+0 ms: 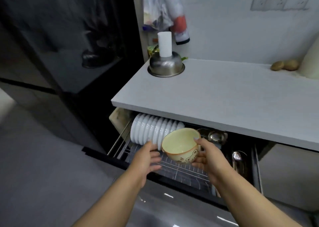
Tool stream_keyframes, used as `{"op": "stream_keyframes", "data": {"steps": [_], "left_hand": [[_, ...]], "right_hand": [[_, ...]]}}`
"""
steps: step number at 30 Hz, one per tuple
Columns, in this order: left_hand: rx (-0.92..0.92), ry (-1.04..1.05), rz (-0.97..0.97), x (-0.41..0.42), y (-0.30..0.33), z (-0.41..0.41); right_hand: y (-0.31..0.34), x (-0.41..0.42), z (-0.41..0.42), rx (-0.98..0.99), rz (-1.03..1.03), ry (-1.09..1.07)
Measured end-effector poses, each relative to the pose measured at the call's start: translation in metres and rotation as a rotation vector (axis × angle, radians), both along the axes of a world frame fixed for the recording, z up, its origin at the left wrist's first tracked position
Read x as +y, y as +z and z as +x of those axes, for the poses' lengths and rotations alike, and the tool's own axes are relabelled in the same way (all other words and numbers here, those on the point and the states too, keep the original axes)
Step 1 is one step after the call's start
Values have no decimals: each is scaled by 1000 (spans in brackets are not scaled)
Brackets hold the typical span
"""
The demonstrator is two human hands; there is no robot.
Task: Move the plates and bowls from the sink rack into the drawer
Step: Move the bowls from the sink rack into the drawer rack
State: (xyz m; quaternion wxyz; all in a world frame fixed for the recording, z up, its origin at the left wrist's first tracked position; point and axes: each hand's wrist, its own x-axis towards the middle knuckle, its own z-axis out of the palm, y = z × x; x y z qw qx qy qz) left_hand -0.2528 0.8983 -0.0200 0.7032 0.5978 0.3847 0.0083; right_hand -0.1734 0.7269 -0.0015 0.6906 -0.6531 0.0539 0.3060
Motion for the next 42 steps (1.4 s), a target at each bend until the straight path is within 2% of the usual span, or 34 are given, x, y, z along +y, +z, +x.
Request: {"op": "stream_keyframes", "data": {"steps": [7,14,21,28,31,35,42], "left_hand": [[67,181,201,122,-21,-37],[151,133,511,182,-38,-53],[299,-66,699,228,-78,-47],[355,-305,968,256,-109,-19],[394,-370,1049,266,-125,-7],[488,-449,1185,273,-140,4],[503,-436,1188,279,-148,9]], "right_hand": [[-26,103,-5,30,-98,66],[-74,171,10,37,-245,113],[-137,229,35,37,-433,200],[-193,281,47,71,-605,303],[-246,291,58,94,-684,398],[-242,314,52,119,-790,444],[-255,342,46,22,-953,515]]}}
